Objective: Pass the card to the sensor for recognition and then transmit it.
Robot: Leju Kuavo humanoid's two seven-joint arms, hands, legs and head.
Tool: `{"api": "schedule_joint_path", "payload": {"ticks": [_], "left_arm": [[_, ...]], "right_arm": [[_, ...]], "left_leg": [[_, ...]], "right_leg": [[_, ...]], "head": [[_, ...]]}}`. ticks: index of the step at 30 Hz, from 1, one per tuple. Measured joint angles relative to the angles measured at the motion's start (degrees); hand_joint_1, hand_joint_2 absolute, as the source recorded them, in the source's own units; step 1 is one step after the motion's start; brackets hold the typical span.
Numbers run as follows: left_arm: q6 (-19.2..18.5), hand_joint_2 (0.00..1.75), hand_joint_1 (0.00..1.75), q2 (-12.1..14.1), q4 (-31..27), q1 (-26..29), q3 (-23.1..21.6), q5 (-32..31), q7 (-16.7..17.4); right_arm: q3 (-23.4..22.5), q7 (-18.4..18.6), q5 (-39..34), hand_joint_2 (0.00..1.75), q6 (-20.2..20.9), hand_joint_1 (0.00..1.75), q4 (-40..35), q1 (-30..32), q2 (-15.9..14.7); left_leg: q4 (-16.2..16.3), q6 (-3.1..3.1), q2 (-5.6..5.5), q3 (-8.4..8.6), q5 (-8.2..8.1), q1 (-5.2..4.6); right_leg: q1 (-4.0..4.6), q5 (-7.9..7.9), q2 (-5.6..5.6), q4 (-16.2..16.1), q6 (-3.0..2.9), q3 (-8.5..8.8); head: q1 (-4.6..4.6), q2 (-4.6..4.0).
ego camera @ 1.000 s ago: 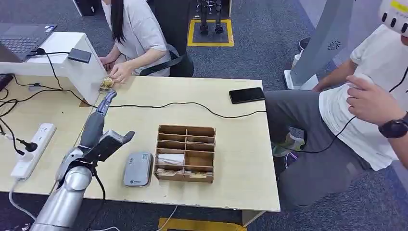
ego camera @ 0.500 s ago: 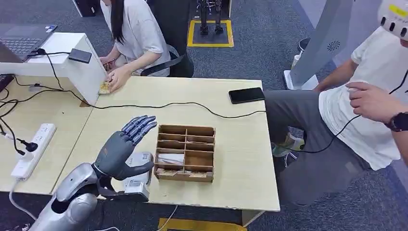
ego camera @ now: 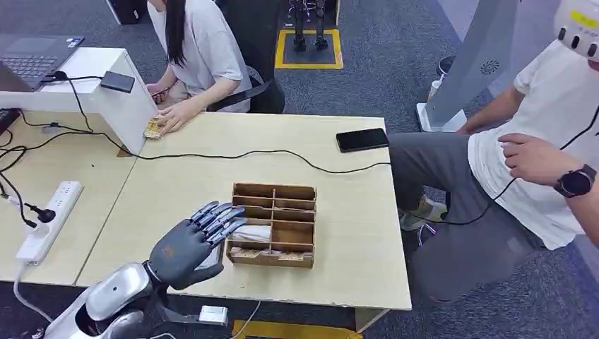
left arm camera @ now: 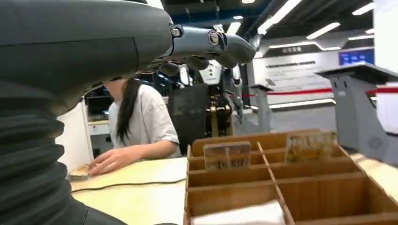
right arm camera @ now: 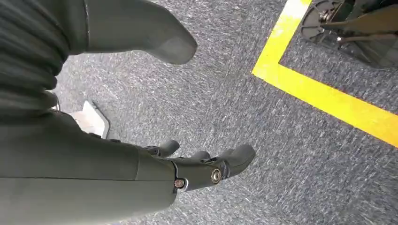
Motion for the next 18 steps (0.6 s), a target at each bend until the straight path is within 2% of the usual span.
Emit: {"api": "schedule_joint_path", "payload": {"ticks": [7,18], "left_arm": [[-1.0,1.75,0.00,1.0,1.1,0.3,-1.9,2.5,-0.4],[-1.4,1.75,0.00,1.8,1.9,0.4,-3.2,2.9,-0.4]], "right_arm": [[0.0,-0.3,0.2,1.75,0.0,0.00,0.0,-0.1,0.0],[0.0,-0.6,0.2,1.75,-0.1,0.00,0.0,-0.1,0.0]], "left_leg": [[0.0,0.00,-0.01,0.00,0.00,0.01],[0.0,0.00,-0.01,-0.01,0.00,0.01]], "right_leg": [[0.01,0.00,-0.01,0.0,0.00,0.00],[0.01,0.00,-0.01,0.0,0.00,0.00]], "head": [[-0.02,0.00],[0.02,0.00]]}}
